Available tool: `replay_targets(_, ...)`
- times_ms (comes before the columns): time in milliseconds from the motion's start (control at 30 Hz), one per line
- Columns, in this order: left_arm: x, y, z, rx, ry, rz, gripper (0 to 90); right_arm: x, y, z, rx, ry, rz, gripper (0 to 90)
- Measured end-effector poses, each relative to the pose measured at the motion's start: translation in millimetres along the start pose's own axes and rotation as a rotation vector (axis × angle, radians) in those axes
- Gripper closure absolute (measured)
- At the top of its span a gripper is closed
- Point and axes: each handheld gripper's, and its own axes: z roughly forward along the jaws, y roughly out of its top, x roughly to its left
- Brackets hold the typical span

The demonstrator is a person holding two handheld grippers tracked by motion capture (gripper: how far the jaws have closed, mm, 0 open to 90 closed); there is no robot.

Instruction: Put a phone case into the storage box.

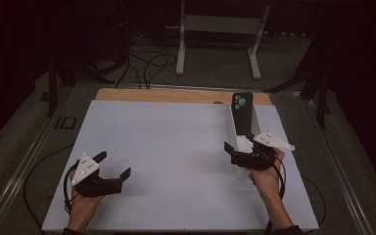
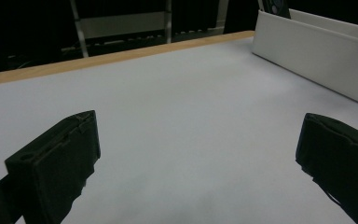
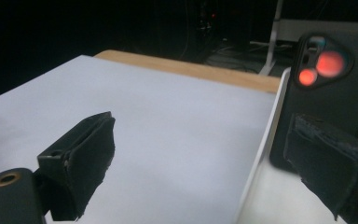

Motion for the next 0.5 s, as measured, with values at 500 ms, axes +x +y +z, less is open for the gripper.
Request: replay_targets(500, 0.7, -1.5, -3.9, -0.007, -0.008, 0.025, 0.4, 1.2, -38.8, -25.8, -0.052, 0.027, -0.012, 8.6)
